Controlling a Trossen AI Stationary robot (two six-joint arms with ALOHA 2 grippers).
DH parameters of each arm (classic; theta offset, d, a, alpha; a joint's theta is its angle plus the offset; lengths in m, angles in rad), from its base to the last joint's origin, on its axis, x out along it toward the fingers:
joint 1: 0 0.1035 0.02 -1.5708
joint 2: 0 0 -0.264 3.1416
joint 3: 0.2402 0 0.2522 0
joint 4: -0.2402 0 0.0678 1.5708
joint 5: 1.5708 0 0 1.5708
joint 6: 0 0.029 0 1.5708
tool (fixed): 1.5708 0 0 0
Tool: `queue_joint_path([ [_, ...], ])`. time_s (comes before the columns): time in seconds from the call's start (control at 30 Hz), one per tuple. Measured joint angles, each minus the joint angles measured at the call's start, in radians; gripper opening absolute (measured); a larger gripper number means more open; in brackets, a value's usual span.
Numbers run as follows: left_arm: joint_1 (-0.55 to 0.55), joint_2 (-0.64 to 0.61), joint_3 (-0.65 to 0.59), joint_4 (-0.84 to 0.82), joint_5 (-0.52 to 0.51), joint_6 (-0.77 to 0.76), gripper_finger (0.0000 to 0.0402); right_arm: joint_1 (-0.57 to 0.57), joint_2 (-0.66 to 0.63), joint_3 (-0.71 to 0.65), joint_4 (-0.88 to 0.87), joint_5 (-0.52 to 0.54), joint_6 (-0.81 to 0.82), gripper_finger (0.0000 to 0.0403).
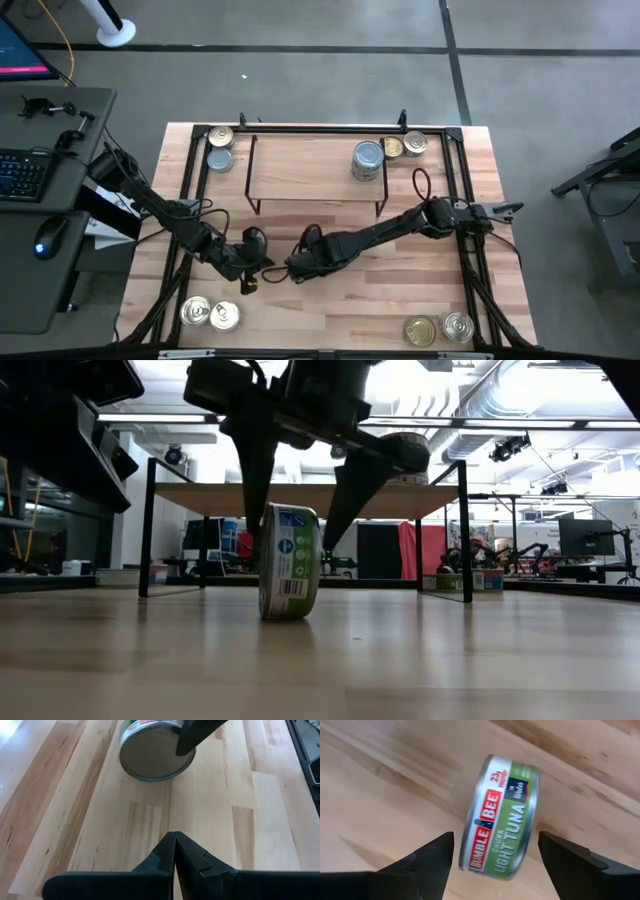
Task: Stack canned seafood by type on shelf
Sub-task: Stack the green white tuna can on top of the other green white tuna can on the shelf
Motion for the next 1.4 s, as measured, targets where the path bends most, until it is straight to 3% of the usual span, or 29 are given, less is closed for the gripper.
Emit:
queue_joint_path([
  [0.17,0.008,0.000,0.000,0.004,-0.009,0.010,0.0000,0.021,0.000,0.000,-0.017,0.003,0.022,0.0263],
  [0.43,0.065,0.000,0.000,0.025,-0.013,-0.030,0.0000,0.013,0.009,0.000,-0.032,0.028,-0.097,0.0120],
  [0.63,0.088,0.000,0.000,0.137,-0.013,-0.053,0.0000,0.016,-0.038,0.000,-0.130,0.004,-0.272,0.0117],
  [0.83,0.107,0.000,0.000,0.186,-0.013,-0.054,0.0000,0.078,-0.190,-0.007,-0.482,0.035,-0.334,0.0117],
  [0.93,0.118,0.000,0.000,0.190,-0.014,-0.055,0.0000,0.100,-0.325,-0.157,-0.381,0.039,-0.285,0.0117],
  [1.03,0.126,-0.004,0.000,0.190,-0.015,-0.055,0.0000,0.129,-0.499,-0.399,-0.429,0.021,-0.131,0.0117],
  [1.17,0.134,-0.005,0.001,0.208,-0.026,-0.054,0.0000,0.175,-0.792,-0.736,-0.208,-0.003,0.104,0.0117],
  [1.27,0.145,-0.005,0.001,0.224,-0.027,-0.055,0.0000,0.193,-1.027,-0.917,-0.008,0.132,0.250,0.0117],
  [1.4,0.147,-0.005,0.001,0.244,-0.029,-0.065,0.0000,0.179,-1.284,-1.058,0.266,0.406,0.273,0.0117],
])
